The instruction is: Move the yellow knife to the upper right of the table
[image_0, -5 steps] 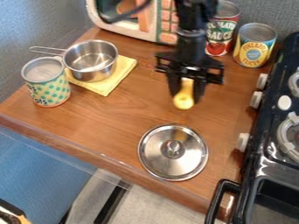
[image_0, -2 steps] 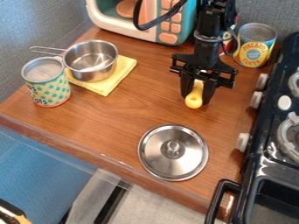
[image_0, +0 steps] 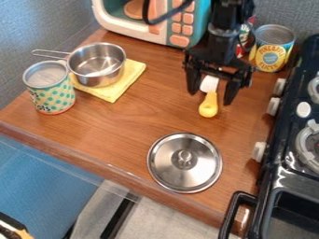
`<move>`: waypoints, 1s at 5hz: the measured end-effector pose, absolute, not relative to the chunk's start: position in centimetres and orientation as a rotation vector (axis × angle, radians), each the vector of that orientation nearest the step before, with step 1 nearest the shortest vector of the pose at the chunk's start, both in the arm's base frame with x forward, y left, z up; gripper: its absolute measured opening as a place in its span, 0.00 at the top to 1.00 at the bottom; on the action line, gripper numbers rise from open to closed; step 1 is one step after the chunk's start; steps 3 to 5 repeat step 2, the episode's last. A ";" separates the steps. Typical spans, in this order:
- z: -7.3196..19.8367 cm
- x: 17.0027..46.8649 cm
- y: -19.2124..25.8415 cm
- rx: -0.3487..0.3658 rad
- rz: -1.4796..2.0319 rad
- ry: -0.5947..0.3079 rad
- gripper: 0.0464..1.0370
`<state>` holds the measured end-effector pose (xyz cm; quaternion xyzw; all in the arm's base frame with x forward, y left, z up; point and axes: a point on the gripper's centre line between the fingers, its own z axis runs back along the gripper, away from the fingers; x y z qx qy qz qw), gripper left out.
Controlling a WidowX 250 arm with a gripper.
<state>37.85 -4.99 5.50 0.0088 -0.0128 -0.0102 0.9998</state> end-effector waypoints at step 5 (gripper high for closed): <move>7.6 37.6 -4.2 0.012 -0.035 -0.071 0.04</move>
